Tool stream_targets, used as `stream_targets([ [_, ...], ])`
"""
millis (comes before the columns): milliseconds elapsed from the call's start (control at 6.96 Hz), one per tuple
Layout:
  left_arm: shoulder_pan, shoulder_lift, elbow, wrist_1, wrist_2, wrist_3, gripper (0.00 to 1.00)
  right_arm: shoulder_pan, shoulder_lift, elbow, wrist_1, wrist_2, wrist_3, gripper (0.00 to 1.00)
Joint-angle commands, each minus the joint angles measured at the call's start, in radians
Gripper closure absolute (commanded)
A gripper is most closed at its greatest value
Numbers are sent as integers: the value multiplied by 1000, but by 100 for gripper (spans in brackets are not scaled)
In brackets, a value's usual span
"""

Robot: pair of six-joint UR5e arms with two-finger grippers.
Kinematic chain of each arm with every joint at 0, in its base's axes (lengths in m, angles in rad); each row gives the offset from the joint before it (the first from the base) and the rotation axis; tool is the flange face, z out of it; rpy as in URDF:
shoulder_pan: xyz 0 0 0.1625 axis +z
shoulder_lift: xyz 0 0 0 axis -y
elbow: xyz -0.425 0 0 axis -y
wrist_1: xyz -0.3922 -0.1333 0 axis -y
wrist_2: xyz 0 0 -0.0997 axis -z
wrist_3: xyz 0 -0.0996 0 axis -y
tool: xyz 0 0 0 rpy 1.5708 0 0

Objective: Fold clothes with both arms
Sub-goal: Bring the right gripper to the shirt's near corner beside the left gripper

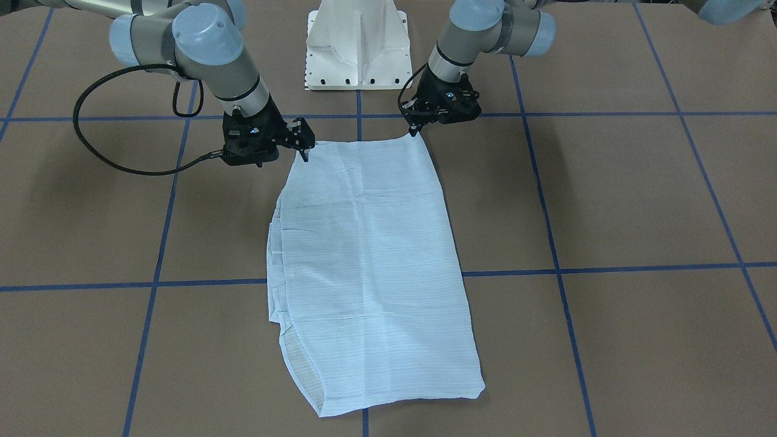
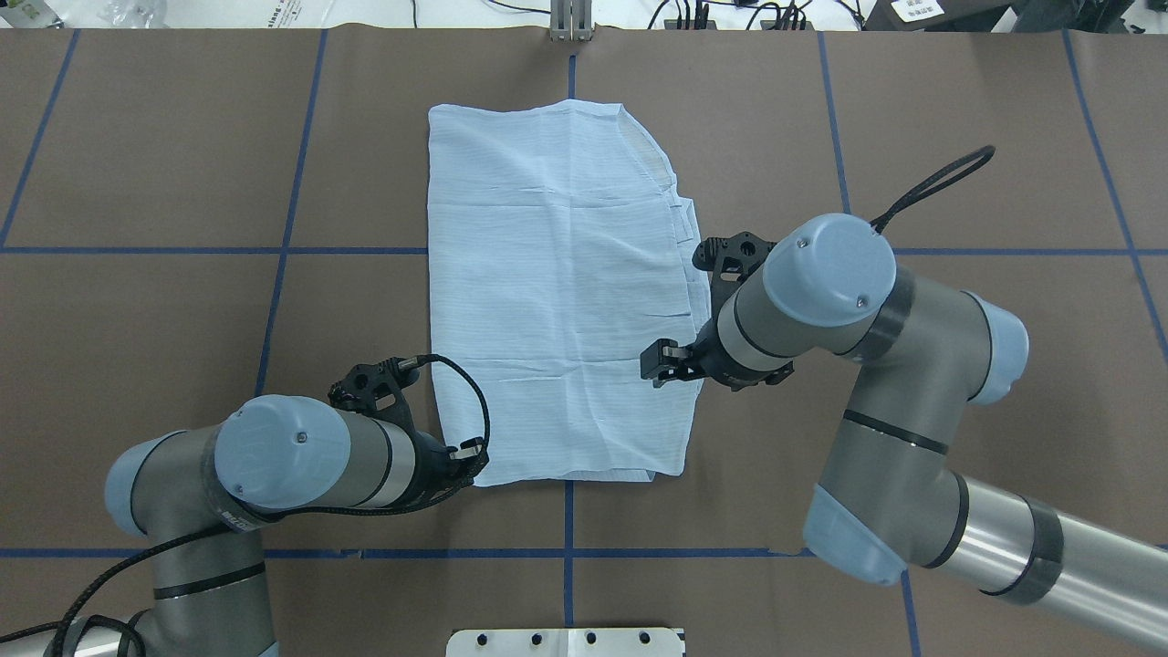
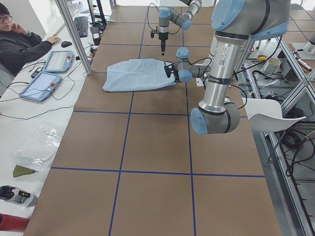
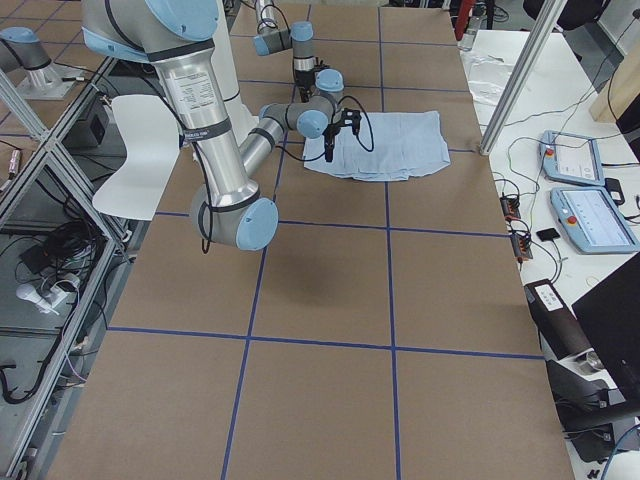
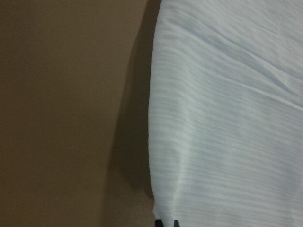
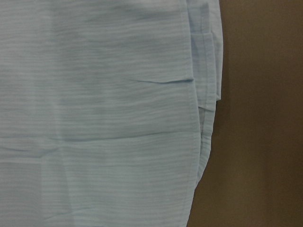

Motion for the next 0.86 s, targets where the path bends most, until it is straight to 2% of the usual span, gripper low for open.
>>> stream_targets([
  [0,-2,-1,-1,0,0,1,100,-104,6,5,-2,-105,264,0],
  [144,-2,-1,-1,0,0,1,100,-159,7,6,-2,-175,350,0],
  [287,-3,-1,2,-1,0,4,100,-213,7,3,-2,-202,412,0],
  [718,-6,1,2,-1,1,7,100,-235,12,-20,-2,-231,449,0],
])
